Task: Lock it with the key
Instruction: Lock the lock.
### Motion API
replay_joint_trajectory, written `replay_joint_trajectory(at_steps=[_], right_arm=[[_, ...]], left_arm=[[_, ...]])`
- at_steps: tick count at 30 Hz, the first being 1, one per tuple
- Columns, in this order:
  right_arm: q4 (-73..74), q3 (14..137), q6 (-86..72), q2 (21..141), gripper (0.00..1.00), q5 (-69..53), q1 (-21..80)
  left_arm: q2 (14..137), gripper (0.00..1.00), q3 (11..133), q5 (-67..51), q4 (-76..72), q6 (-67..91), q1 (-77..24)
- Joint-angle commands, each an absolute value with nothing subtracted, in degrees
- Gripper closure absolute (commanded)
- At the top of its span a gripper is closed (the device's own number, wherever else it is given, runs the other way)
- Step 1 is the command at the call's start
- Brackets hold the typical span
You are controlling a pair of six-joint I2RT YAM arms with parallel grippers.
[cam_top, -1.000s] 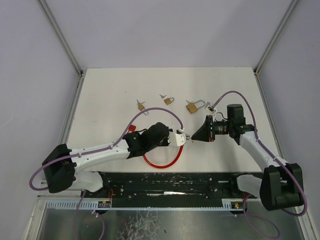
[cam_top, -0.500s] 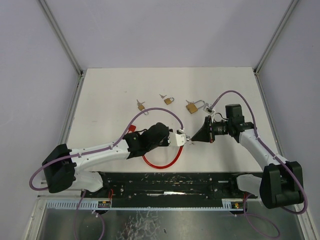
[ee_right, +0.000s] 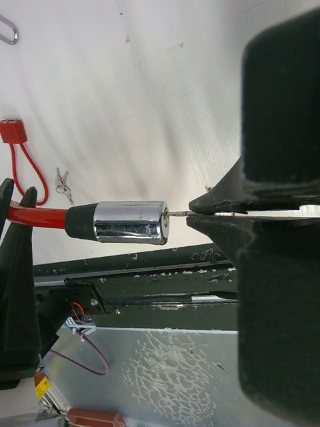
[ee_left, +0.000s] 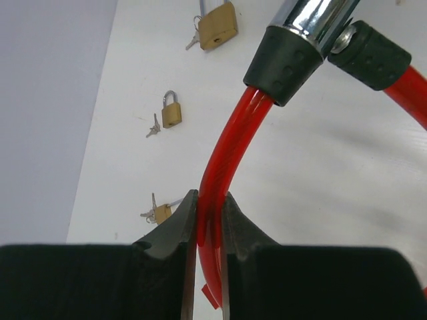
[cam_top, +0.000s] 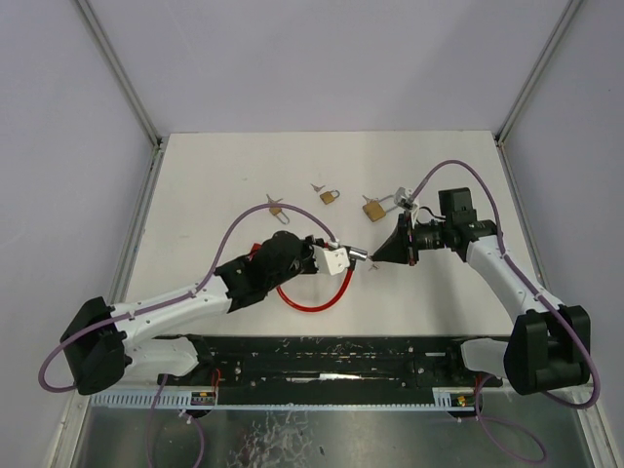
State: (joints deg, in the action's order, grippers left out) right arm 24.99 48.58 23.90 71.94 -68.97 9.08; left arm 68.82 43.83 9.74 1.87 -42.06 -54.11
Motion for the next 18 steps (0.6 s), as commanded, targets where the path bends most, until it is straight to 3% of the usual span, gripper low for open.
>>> replay_joint_trajectory(at_steps=[1,14,18], right_arm=[[30.8,49.4,25.9,71.5,1.0,-66.1,7.3],[30.8,50.0,25.2,69.2,1.0,-68.5,3.5],[30.0,50.1,24.8,67.4,1.0,-66.9,1.7]], left_arm=[[64.3,1.0,42.7,17.9,-1.9,-42.8,-48.9],[63.4,1.0,41.0,18.0,-1.8,-47.2,-47.7],[62.4,1.0,39.2,13.3,-0.6,-51.9,-50.2]])
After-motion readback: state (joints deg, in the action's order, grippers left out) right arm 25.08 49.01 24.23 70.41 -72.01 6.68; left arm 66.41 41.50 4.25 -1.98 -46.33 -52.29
